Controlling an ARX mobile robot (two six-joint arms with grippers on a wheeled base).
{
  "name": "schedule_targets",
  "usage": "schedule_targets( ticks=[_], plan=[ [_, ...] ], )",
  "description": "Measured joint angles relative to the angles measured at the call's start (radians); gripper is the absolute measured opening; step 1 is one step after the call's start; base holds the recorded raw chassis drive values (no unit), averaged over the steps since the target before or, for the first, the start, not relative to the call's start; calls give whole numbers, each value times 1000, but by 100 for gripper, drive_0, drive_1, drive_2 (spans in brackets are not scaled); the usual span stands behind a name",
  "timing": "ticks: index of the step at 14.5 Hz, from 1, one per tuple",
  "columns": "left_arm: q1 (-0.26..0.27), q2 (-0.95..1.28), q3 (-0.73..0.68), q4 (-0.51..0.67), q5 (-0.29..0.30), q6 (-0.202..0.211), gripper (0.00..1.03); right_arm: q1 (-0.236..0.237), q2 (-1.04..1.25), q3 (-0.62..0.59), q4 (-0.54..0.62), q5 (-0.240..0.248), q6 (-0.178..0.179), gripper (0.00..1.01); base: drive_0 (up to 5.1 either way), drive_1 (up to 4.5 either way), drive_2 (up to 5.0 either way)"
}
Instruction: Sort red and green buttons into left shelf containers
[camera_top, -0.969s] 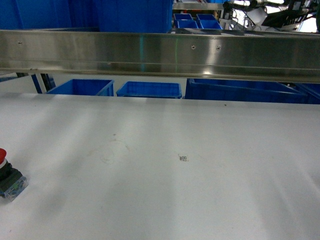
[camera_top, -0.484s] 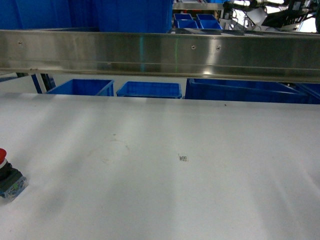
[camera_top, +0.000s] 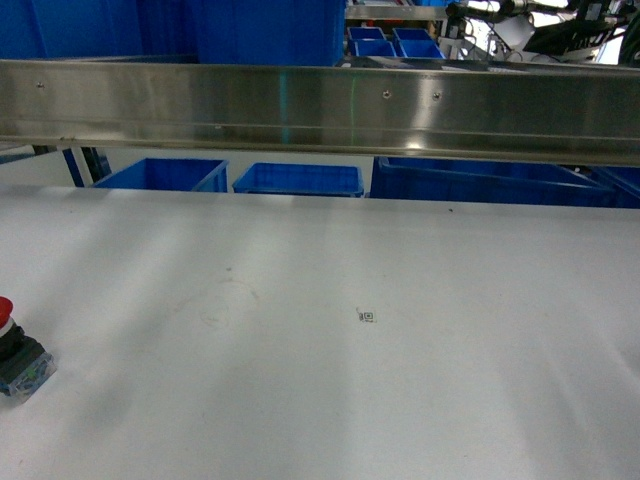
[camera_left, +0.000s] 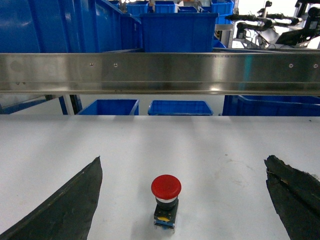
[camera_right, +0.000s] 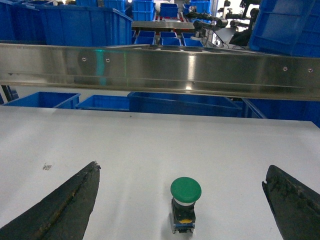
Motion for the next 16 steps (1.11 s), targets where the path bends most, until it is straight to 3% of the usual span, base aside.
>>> schedule_targets(
  ticks=[2,4,5,7,8,10,12,16],
  plan=[
    [-13,11,1,8,-13,-1,98,1,11,1,13,0,4,98,0,0,0],
    [-63,110,17,94,-39,-14,98,34,177,24,152,9,19,98,0,0,0],
    [-108,423,135,314,-71,-31,98,89,570,132,434,42,17,98,0,0,0],
    [-77,691,267,428,-7,-35,98,127,842,282,517,85,18,98,0,0,0],
    [-45,853,371,440,44,-46,98,122,998,380,552,86,18,98,0,0,0],
    [12,1102,506,456,38,-54,98,76,1247,483,601,103,5,98,0,0,0],
    [19,1139,490,440,30,-60,98,58,1307,445,618,122,-32,98,0,0,0],
    [15,1122,492,451,34,-66,98,59,1289,451,639,124,-51,98,0,0,0]
  ],
)
